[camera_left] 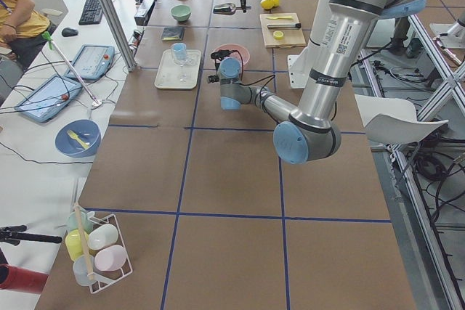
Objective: Put ice in cup with scoop
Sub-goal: 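Carry the empty scoop back to its spot on the table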
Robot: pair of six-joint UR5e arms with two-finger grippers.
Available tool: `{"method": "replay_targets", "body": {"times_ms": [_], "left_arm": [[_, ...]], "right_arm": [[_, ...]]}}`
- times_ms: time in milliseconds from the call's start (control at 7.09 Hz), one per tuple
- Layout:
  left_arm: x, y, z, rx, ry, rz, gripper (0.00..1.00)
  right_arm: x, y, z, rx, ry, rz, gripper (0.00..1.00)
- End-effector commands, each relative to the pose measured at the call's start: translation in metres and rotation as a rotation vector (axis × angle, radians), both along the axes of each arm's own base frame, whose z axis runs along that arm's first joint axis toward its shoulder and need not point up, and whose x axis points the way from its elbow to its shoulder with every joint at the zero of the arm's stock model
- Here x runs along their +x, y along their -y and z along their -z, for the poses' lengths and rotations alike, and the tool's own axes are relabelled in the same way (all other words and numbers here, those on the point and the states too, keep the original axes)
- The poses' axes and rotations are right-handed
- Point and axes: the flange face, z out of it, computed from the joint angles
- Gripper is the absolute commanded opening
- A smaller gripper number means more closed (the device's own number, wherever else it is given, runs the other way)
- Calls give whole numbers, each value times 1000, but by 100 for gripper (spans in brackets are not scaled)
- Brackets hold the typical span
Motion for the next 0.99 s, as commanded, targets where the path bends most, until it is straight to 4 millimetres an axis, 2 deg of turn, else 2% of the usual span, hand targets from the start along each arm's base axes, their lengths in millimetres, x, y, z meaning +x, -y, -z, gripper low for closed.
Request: {"method": "replay_targets", "body": {"times_ms": [0,141,846], "left_arm": [[0,0,0,0,0,1,100],[0,0,0,0,0,1,100],[0,0,-1,-1,2,-1,100]], "right_arm": [[-22,-11,-31,-29,-29,24,0],[-26,-8,-44,-25,-21,26,0],[-25,-11,-50,-42,-9,14,0]]}}
